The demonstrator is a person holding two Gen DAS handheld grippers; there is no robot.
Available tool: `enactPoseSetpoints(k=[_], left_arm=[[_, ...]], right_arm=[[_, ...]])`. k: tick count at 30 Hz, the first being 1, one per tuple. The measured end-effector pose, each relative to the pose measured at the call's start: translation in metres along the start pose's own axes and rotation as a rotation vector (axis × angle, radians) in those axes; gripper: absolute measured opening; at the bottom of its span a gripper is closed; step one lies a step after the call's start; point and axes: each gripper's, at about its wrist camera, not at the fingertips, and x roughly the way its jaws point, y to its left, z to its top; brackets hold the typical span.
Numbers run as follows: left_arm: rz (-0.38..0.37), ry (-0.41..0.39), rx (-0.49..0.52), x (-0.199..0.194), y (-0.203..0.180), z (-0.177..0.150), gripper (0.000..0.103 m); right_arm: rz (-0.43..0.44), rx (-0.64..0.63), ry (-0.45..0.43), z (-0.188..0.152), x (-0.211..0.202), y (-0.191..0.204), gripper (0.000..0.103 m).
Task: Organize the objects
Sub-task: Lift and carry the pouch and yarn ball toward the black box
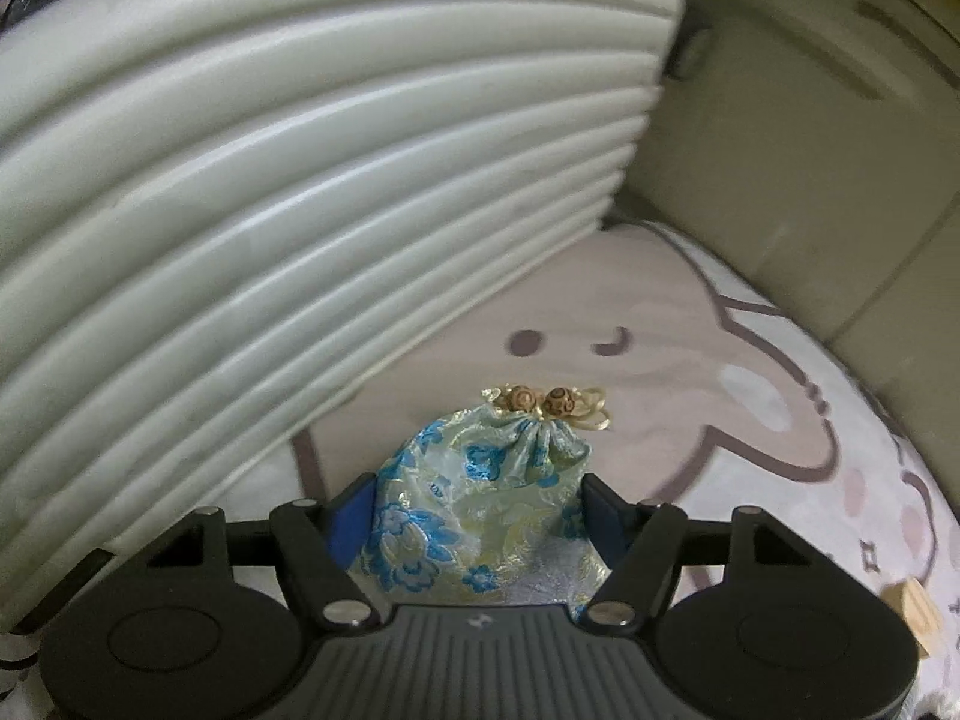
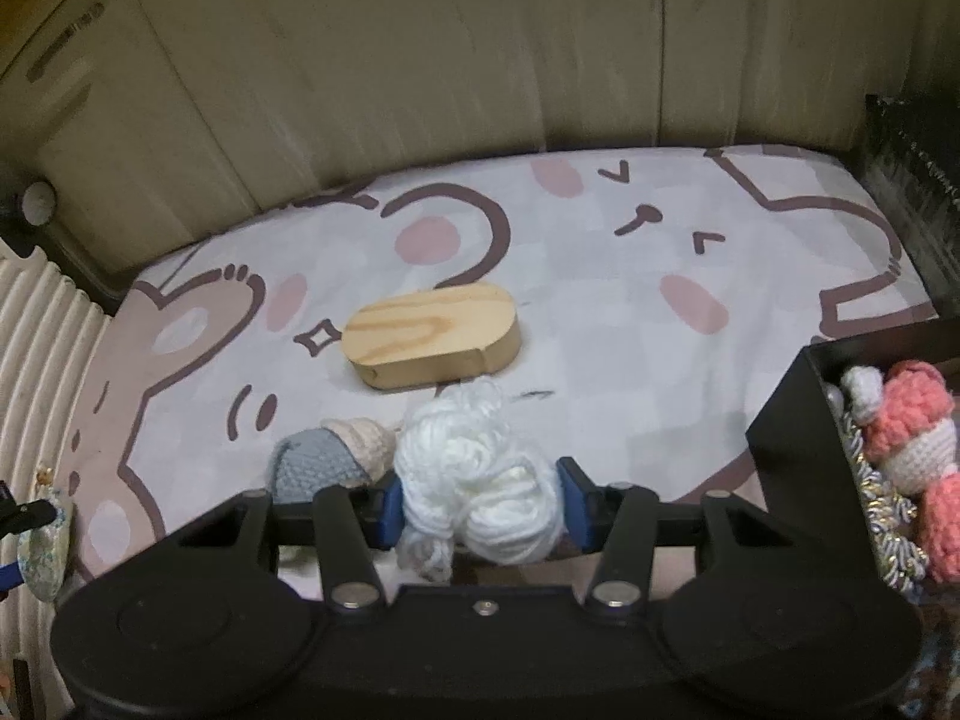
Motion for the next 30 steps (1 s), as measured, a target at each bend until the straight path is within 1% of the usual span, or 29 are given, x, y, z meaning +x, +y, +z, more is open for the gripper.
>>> enactPoseSetpoints(k=[9, 15, 18, 27, 30], left_arm=[[-0.060, -0.036, 0.119, -0.030, -0.036, 0.000, 0.071], [-0.113, -0.057, 0.179, -0.058, -0.059, -0.002, 0.071], [-0.126, -0.072, 0.224, -0.073, -0.070, -0.006, 0.071], [-0.177, -0.073, 0.323, -0.109, -0.087, -0.021, 0.071], [-0.204, -0.069, 0.364, -0.117, -0.096, -0.026, 0.071]], right_arm=[[0.009, -0.009, -0.060, 0.006, -0.030, -0.006, 0.051], [0.030, -0.026, -0.106, 0.010, -0.054, -0.008, 0.051], [0.037, -0.044, -0.125, 0.010, -0.066, -0.008, 0.051], [0.052, -0.090, -0.171, 0.010, -0.099, -0.013, 0.051], [0.056, -0.102, -0.183, 0.009, -0.108, -0.015, 0.051]])
